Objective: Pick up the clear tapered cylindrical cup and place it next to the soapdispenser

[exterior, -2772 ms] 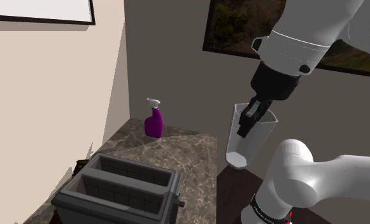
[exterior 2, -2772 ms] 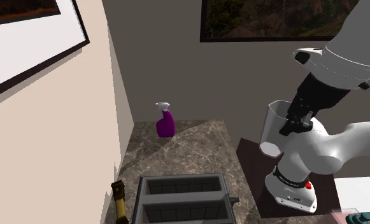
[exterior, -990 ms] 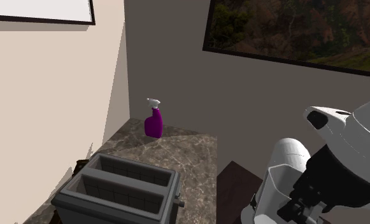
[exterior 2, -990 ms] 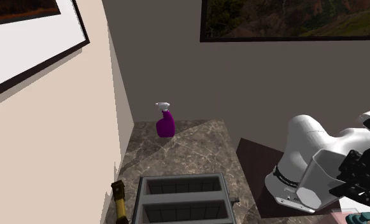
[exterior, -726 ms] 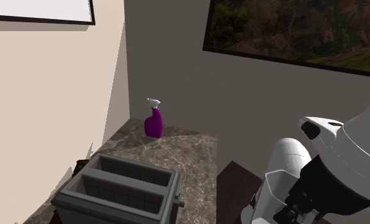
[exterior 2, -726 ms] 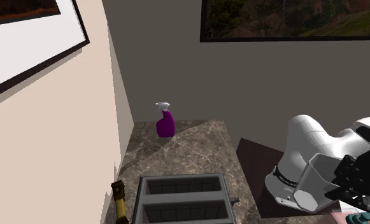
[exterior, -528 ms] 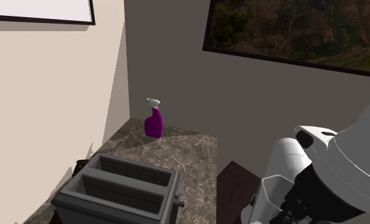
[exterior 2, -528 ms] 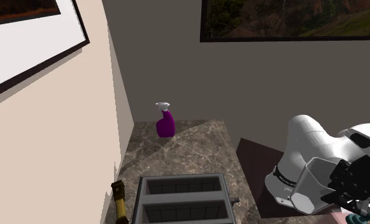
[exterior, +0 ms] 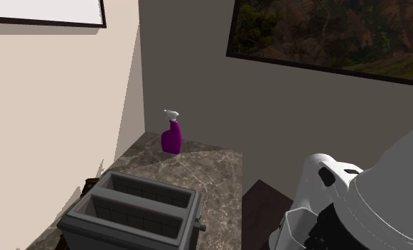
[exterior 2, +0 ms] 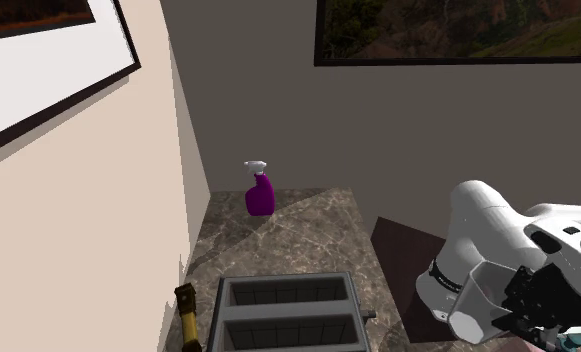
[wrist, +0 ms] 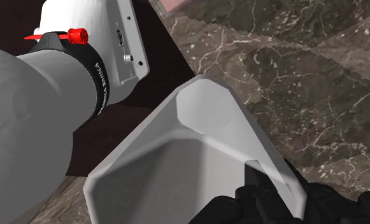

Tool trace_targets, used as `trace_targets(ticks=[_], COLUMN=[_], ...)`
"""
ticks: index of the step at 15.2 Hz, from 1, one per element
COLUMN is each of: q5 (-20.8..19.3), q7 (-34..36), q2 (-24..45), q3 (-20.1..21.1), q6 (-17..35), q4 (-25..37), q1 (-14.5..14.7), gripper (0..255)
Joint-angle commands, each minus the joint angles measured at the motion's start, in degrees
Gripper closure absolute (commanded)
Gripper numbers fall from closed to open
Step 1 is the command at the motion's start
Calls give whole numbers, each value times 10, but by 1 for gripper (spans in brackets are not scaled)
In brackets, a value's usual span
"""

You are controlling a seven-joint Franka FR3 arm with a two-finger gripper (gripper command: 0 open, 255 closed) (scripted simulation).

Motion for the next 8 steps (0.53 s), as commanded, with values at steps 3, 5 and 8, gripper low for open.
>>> trace_targets(ticks=[3,5,8], q5=[25,38,58], q7=[5,7,10], q2=[-17,-25,-36], q3=[26,39,61], q6=[11,17,25], q4=[-28,-42,-61], q1=[14,22,33], gripper=[255,255,255])
